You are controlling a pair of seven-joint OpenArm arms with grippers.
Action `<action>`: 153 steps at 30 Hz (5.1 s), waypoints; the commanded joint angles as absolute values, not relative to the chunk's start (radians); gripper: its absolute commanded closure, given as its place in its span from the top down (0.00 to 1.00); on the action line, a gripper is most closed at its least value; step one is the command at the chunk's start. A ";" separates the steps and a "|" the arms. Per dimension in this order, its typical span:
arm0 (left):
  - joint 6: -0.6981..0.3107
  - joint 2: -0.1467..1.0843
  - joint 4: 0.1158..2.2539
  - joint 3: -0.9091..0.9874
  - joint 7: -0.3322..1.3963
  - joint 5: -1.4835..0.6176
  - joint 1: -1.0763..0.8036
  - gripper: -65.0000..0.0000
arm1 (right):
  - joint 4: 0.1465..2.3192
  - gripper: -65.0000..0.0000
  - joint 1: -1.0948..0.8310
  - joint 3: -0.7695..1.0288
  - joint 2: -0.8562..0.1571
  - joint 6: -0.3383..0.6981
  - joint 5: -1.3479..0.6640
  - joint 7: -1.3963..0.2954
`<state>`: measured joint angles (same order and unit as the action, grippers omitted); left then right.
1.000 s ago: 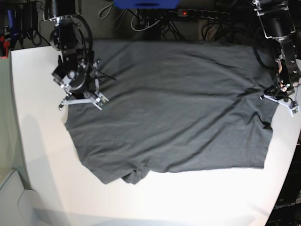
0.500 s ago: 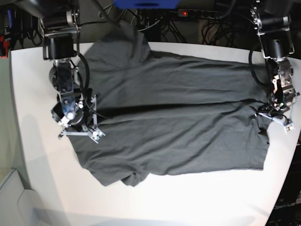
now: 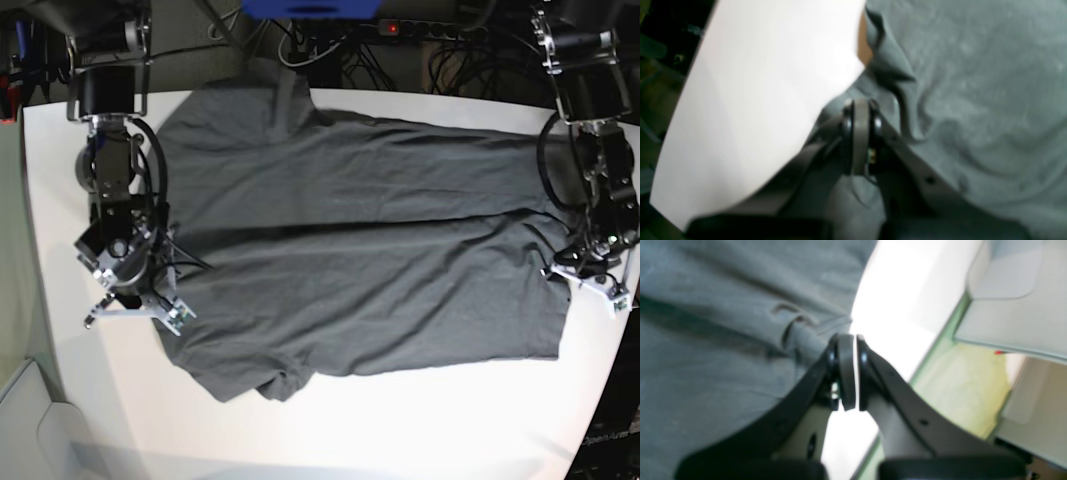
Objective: Layout the t-shirt on the table in an organized manner, then fold the t-shirt properly
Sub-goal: 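Pull the grasped shirt edges with both grippers toward the robot, then release the shirt and raise both grippers toward the collar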
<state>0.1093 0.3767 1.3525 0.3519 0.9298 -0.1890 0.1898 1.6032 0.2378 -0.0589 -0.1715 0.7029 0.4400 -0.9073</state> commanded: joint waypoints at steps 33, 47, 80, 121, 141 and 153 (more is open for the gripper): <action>0.119 0.314 0.383 0.168 0.131 -0.182 0.642 0.01 | 0.725 0.00 0.601 -0.064 -0.091 0.698 0.444 -0.344; 0.119 0.236 0.369 0.170 0.002 -0.182 0.766 0.01 | 0.507 0.00 0.748 -0.062 -0.133 0.183 0.440 -0.150; 0.114 0.320 0.564 0.168 0.354 -0.182 0.539 0.01 | 1.213 0.00 0.499 0.171 -0.059 0.440 0.440 -0.335; 0.119 0.361 0.280 -0.050 0.022 -0.191 0.674 0.01 | 1.353 0.00 0.317 0.173 -0.071 0.535 0.440 -0.341; 0.119 0.479 0.280 -0.038 0.024 -0.194 0.570 0.00 | 1.356 0.00 0.317 0.113 -0.068 0.698 0.444 -0.478; 0.110 0.487 0.773 0.337 0.381 -0.193 0.323 0.00 | 1.495 0.00 0.128 0.119 -0.068 0.698 0.444 -0.473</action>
